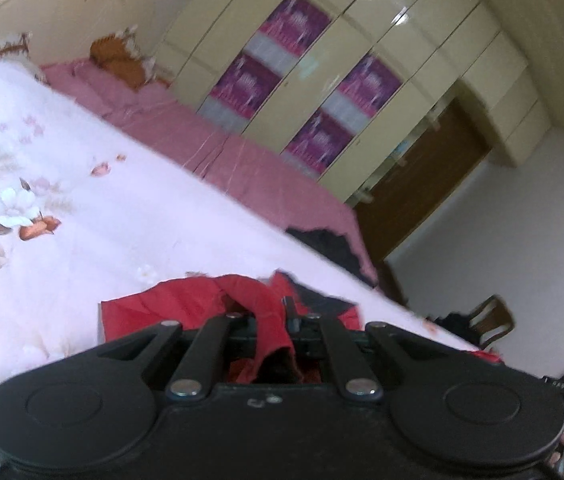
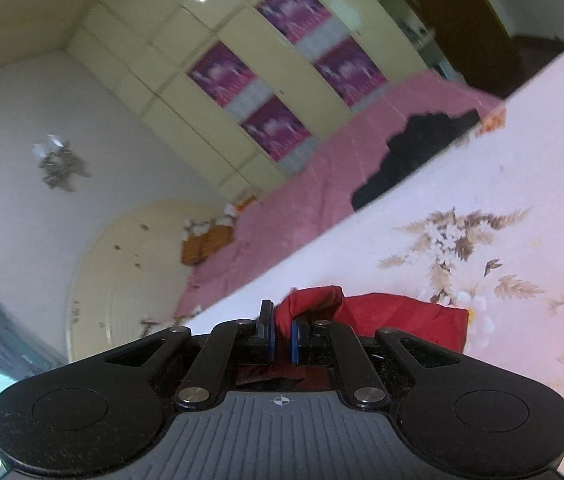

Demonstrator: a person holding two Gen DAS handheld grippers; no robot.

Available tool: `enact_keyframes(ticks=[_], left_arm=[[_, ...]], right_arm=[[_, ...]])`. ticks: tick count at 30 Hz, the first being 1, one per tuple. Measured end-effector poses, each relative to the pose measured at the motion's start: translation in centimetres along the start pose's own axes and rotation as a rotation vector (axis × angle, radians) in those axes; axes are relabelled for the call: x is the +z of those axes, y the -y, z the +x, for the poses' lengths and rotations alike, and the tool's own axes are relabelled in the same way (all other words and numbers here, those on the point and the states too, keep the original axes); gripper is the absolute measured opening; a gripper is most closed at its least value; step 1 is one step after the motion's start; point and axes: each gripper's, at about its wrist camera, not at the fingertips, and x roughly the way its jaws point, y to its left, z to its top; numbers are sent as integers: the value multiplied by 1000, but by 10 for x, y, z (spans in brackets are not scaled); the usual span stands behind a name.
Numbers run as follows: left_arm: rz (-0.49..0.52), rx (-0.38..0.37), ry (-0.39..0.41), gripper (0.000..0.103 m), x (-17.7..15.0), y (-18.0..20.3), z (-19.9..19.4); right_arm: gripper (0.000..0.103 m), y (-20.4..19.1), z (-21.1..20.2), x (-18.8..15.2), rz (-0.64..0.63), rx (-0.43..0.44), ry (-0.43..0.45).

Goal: Fold large clothes

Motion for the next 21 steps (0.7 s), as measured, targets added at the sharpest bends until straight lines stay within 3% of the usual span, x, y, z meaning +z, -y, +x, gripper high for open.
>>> enact_keyframes(ticks=[2, 3, 4, 5, 6, 7, 10, 13, 17, 19, 21], left_arm=[[13, 13, -35, 11, 4, -8, 24], [9, 14, -37, 25, 6, -11, 30], [-9, 12, -33, 36, 7, -17, 36], [-27, 16, -23, 66, 8, -22, 38], [-32, 36, 7, 87, 11, -24, 39], [-18, 66, 34, 91, 12, -26, 39], [24, 100, -14, 85, 16, -34, 50], [77, 113, -96, 77, 14, -39, 66], [125, 150, -236, 64, 11, -42, 89], [142, 163, -260, 60, 8, -43, 97], [172, 163, -264, 28, 8, -40, 100]], right_arm=[[7, 13, 23, 3, 20, -13, -26], [7, 18, 28, 3, 26, -9, -35], [23, 22, 35, 3, 29, -23, -41], [73, 26, 41, 4, 25, -63, -28], [88, 26, 40, 3, 2, -91, 17], [90, 27, 40, 3, -34, -86, 50], [90, 38, 53, 3, -49, -109, -1], [79, 45, 73, -2, -117, -167, -67], [78, 48, 106, -10, -190, -230, -147], [78, 51, 125, -16, -230, -259, -197], [44, 52, 141, -23, -293, -307, -254]])
